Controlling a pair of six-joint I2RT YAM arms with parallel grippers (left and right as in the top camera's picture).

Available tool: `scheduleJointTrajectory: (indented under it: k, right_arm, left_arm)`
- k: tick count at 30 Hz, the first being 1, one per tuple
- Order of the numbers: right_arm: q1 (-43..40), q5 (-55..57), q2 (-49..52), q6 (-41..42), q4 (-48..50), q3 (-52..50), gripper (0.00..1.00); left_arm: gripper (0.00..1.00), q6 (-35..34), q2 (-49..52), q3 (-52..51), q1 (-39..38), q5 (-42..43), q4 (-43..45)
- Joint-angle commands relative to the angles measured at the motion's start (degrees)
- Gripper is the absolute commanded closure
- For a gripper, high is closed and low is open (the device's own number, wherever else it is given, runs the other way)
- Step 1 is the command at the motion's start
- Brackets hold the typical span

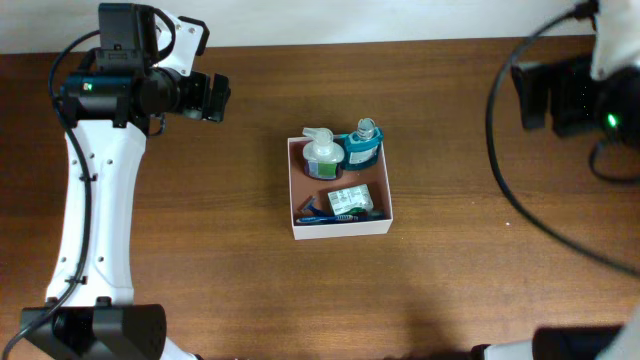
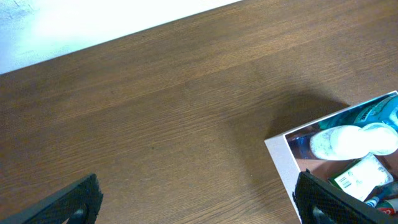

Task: Pack container

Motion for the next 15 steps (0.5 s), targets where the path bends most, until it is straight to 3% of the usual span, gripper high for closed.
scheduleJointTrajectory:
  k: [1,6,15]
  right_arm:
    - [0.44,-0.42,-6.64,0.57,1.29,-6.23,0.01]
    - [0.37,-0.39,-16.74,0.57,8.90,-21.86,0.02]
    - [0.37,-0.55,-37.75,0.57,34.38,-60.61,0.01]
  left_arm:
    - [0.01,-0.55,-0.50,0.48,0.15,0.85,-0.07]
    - [0.01,-0.55,-0.50,0.48,0.15,0.85,-0.07]
    - [0.01,-0.55,-0.50,0.48,0.15,0.85,-0.07]
